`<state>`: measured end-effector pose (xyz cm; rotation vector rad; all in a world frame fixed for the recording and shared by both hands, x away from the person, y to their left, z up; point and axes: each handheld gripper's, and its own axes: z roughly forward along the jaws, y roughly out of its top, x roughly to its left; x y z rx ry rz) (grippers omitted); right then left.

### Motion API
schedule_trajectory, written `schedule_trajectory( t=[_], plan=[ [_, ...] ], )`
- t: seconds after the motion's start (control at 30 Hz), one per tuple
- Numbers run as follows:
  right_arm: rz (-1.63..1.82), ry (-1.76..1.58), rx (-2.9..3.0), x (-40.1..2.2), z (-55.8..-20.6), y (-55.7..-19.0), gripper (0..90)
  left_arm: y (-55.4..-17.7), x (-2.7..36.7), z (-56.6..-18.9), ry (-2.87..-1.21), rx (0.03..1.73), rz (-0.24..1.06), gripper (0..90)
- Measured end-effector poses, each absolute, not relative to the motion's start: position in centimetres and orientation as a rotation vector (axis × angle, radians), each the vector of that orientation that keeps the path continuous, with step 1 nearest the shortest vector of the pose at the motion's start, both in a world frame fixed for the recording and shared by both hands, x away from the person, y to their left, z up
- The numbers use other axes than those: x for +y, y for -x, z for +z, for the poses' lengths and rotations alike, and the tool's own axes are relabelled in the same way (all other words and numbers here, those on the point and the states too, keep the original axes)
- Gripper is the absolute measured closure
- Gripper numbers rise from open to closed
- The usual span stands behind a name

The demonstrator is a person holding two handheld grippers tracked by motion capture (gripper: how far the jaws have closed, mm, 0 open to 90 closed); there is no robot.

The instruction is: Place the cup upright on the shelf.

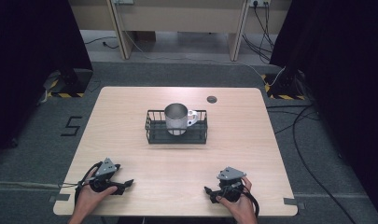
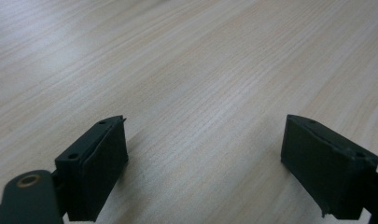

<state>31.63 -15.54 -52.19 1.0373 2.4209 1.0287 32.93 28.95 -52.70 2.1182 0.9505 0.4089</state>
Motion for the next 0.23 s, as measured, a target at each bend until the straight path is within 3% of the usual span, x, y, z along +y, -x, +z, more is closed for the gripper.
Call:
schedule_trajectory(
  t=[0.23],
  plan=[
    [1.024,-1.038,2.418,-15.55,-52.21,-31.71,11.4,-32.92,28.95,-52.69,-2.119,0.950,0.409,13.6]
  ],
)
